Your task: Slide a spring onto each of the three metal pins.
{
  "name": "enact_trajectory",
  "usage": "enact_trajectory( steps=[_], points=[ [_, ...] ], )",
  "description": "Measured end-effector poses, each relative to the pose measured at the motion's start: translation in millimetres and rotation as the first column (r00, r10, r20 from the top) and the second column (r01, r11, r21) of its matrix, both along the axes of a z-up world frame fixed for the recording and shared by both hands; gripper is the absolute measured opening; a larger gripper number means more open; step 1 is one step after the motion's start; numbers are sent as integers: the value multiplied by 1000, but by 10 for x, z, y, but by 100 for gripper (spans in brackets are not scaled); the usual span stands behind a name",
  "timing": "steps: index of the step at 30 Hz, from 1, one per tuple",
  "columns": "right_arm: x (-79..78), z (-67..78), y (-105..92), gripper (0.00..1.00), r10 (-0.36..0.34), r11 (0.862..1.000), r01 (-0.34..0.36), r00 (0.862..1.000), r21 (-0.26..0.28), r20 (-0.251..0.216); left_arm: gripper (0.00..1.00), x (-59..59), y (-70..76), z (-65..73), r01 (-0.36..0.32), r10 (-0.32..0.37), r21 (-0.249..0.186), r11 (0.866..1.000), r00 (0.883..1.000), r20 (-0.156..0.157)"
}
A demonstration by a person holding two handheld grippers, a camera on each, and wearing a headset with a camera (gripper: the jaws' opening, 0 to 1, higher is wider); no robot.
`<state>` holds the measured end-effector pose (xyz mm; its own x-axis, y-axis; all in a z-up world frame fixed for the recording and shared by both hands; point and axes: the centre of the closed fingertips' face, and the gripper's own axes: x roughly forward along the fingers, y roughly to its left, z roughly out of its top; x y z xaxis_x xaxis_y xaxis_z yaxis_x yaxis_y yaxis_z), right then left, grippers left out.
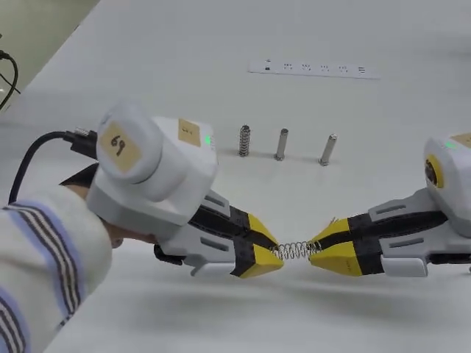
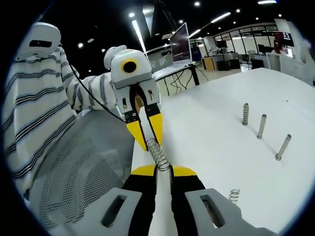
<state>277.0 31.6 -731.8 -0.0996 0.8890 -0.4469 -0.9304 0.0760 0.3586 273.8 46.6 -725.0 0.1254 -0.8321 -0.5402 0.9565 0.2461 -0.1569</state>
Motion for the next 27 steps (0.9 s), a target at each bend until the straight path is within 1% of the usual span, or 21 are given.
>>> enact_trajectory(
  steps=[2, 4, 6, 7, 8, 9, 11, 17, 20, 27],
  points=[
    [5, 13, -8, 6, -3, 1000, 3, 1000, -4, 1, 1, -1, -2, -18, -6, 6, 1, 1000, 1000, -1],
    [13, 23, -24, 0, 2, 1000, -2, 1000, -13, 15, 1, -4, -6, -35, -12, 12, 2, 1000, 1000, -1],
    [4, 86, -34, 0, 7, 1000, -7, 1000, -5, 17, 1, -2, -10, -46, -22, 22, -2, 1000, 1000, -7],
    [-1, 100, -31, 0, 11, 1000, -11, 1000, -5, 23, 1, -1, -18, -45, -23, 23, -6, 1000, 1000, -5],
    [-8, 95, -43, 0, 24, 1000, -24, 999, -17, 45, 1, 6, -27, -45, -26, 26, -10, 1000, 1000, -2],
    [-10, 94, -49, 0, 27, 999, -26, 998, -25, 51, 1, 4, -34, -46, -27, 27, -12, 1000, 1000, -3],
    [-15, 98, -58, 0, 28, 999, -27, 998, -30, 53, 1, -4, -53, -58, -22, 22, -10, 1000, 1000, 0],
    [3, 155, -69, 0, 17, 1000, -16, 998, -17, 65, 1, -22, -99, -54, -5, 5, -15, 1000, 1000, 8],
    [-2, 167, -67, 0, 23, 1000, -21, 997, -19, 75, 1, -22, -104, -58, -5, 5, -15, 1000, 1000, 7],
    [-14, 201, -59, 0, 35, 999, -33, 995, -24, 97, 1, -15, -107, -79, -4, 4, -9, 1000, 1000, 15]
  ],
)
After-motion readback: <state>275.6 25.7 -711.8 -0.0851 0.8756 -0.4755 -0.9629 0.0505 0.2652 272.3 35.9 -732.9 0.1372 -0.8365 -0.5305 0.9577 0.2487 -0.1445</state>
